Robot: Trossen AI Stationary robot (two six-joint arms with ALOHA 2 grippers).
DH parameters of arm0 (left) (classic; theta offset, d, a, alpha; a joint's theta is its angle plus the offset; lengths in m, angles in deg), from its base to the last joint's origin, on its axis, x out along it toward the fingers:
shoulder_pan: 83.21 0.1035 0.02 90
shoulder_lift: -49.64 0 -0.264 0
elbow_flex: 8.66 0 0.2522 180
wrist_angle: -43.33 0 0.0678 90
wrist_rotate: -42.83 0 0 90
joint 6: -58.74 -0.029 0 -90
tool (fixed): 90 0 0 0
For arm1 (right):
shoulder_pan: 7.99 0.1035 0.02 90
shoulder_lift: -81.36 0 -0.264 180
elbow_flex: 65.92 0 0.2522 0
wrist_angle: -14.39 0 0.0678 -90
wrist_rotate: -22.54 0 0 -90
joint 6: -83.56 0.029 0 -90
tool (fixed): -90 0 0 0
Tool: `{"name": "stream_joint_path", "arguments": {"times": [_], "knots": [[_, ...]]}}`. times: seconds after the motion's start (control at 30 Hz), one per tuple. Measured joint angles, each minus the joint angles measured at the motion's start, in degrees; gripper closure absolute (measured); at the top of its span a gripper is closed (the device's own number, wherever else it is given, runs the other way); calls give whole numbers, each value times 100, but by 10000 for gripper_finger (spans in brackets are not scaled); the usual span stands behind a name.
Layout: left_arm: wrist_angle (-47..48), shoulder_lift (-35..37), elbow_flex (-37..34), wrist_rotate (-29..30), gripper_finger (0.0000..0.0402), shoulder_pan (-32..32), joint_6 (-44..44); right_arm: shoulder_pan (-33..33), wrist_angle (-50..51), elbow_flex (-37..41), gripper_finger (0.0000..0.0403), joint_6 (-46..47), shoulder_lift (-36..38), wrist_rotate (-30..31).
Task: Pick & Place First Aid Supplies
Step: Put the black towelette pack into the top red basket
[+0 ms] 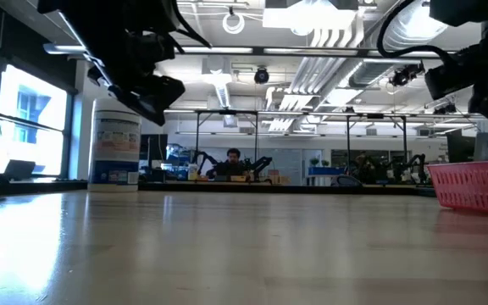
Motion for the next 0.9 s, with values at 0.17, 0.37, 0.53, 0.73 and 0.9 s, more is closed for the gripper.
{"name": "stream_joint_path", "arguments": {"times": [0.17, 0.37, 0.53, 0.73, 0.9], "knots": [[-35, 0, 0, -2, 282, -2, -12, -5, -619, 376, 399, -224, 0, -56], [-60, 0, 2, -11, 282, -2, -12, -74, -881, 781, 399, -225, 2, -68], [-64, 0, 2, -67, 282, -2, -12, -149, -862, 835, 398, -159, 2, -127], [-64, 0, 4, -68, 282, -13, -12, -145, 348, 92, 398, -61, 2, -48], [-63, 0, 7, -66, 282, -13, -14, -146, 1422, -404, 400, 132, 2, 434]]}}
